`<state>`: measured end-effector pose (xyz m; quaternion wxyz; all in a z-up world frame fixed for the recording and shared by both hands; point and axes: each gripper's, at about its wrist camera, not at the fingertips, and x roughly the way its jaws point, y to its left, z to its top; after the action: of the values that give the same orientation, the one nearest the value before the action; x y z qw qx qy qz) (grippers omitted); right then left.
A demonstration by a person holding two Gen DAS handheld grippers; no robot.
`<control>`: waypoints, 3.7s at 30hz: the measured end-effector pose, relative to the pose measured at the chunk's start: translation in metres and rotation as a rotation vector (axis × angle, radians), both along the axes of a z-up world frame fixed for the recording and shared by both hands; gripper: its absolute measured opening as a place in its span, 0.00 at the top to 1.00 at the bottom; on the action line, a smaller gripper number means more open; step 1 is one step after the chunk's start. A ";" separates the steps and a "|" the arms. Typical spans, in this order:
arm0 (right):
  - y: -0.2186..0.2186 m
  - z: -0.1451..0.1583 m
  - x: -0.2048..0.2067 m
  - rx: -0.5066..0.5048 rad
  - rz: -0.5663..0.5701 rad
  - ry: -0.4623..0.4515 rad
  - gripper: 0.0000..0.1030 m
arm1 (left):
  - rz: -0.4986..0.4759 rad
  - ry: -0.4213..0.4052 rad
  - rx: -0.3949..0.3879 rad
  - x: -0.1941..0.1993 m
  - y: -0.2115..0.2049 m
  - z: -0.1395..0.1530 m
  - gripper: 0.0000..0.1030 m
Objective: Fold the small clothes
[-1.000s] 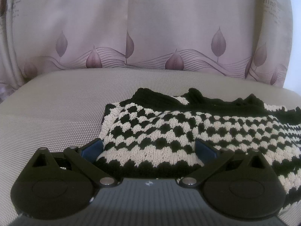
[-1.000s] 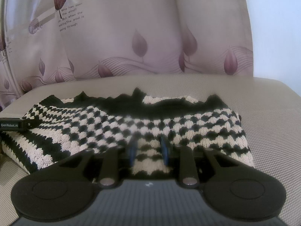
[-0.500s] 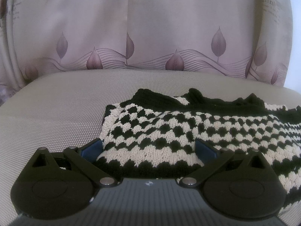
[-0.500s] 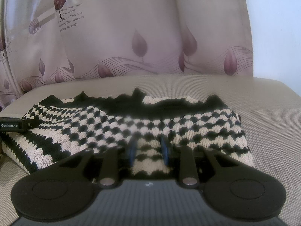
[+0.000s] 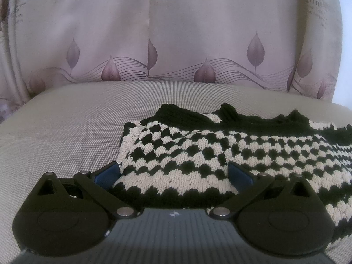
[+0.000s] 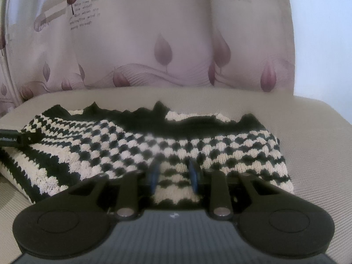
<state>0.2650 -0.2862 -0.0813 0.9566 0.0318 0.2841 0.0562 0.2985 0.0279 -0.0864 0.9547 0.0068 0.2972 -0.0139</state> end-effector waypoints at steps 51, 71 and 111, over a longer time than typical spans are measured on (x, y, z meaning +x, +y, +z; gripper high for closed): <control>0.001 -0.001 0.000 -0.001 -0.001 -0.004 0.72 | 0.006 -0.033 0.073 -0.006 -0.004 0.004 0.00; 0.004 -0.001 0.000 -0.026 -0.004 -0.006 0.71 | -0.090 -0.109 -0.042 -0.025 0.026 0.032 0.10; -0.063 0.032 -0.071 0.571 0.028 -0.154 0.33 | -0.424 0.187 -0.379 0.016 -0.088 0.114 0.84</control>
<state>0.1939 -0.3497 -0.0497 0.9269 0.2911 0.1838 0.1495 0.3145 -0.0604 0.0274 0.8833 -0.1109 0.3678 -0.2687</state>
